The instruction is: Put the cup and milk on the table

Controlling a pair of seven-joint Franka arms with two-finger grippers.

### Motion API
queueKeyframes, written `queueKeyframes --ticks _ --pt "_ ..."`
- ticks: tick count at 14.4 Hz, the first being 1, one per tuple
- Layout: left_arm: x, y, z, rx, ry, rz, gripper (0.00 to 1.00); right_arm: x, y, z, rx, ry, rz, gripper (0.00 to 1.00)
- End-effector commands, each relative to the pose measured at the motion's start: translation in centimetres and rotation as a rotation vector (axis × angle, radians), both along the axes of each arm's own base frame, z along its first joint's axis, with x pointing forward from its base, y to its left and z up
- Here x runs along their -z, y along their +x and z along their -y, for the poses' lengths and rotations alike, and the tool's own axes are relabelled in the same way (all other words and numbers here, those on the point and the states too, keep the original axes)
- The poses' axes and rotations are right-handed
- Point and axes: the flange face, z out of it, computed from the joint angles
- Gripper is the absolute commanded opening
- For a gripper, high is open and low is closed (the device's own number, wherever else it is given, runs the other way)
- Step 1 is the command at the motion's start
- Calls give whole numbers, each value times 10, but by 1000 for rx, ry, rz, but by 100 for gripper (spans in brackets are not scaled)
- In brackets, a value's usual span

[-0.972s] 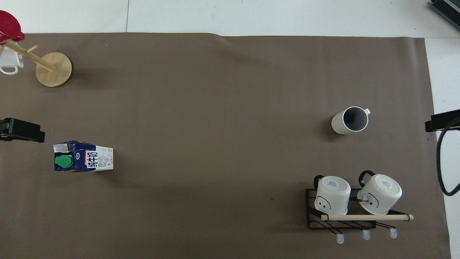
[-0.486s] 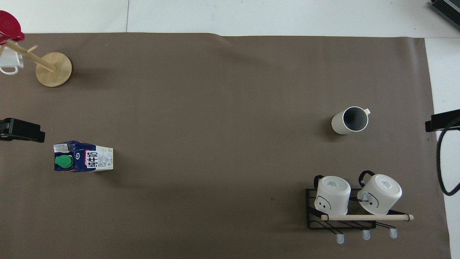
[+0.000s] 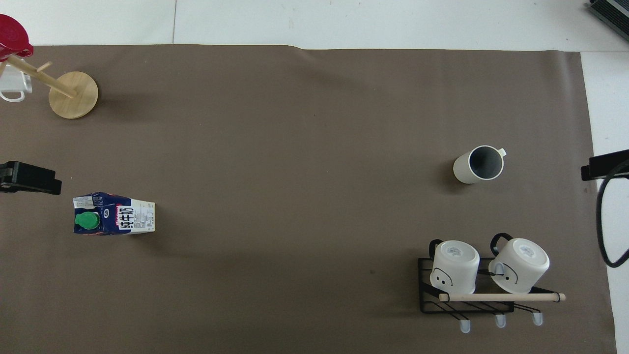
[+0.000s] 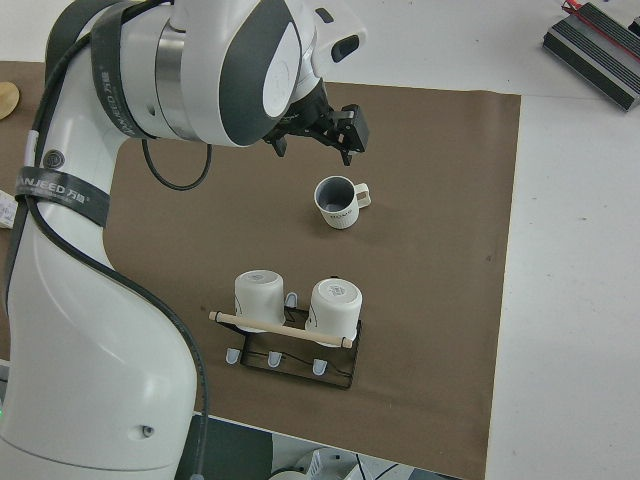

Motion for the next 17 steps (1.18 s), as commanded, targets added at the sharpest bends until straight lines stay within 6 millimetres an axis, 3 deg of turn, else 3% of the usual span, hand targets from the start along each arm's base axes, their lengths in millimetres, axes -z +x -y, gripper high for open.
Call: queueKeyframes --ticks 1,17 --pt "-5 -2 -2 -12 0 0 100 0 -6 0 20 6 8 100" --pt "-5 -2 0 -9 0 0 100 0 -6 0 19 6 8 100"
